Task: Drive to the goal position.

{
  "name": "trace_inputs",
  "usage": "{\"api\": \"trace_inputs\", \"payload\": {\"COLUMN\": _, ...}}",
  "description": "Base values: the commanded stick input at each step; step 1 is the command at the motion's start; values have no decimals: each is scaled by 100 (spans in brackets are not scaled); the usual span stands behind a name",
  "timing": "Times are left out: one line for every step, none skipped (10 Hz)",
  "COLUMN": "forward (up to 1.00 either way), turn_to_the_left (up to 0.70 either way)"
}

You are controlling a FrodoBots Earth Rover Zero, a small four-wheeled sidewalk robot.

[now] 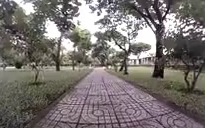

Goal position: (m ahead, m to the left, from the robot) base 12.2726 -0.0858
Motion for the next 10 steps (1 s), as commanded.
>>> {"api": "trace_inputs", "payload": {"forward": 50, "turn_to_the_left": 0}}
{"api": "trace_inputs", "payload": {"forward": 50, "turn_to_the_left": 0}}
{"api": "trace_inputs", "payload": {"forward": 50, "turn_to_the_left": 0}}
{"api": "trace_inputs", "payload": {"forward": 50, "turn_to_the_left": 0}}
{"api": "trace_inputs", "payload": {"forward": 50, "turn_to_the_left": 0}}
{"api": "trace_inputs", "payload": {"forward": 50, "turn_to_the_left": 0}}
{"api": "trace_inputs", "payload": {"forward": 50, "turn_to_the_left": 0}}
{"api": "trace_inputs", "payload": {"forward": 50, "turn_to_the_left": 0}}
{"api": "trace_inputs", "payload": {"forward": 50, "turn_to_the_left": 0}}
{"api": "trace_inputs", "payload": {"forward": 50, "turn_to_the_left": 0}}
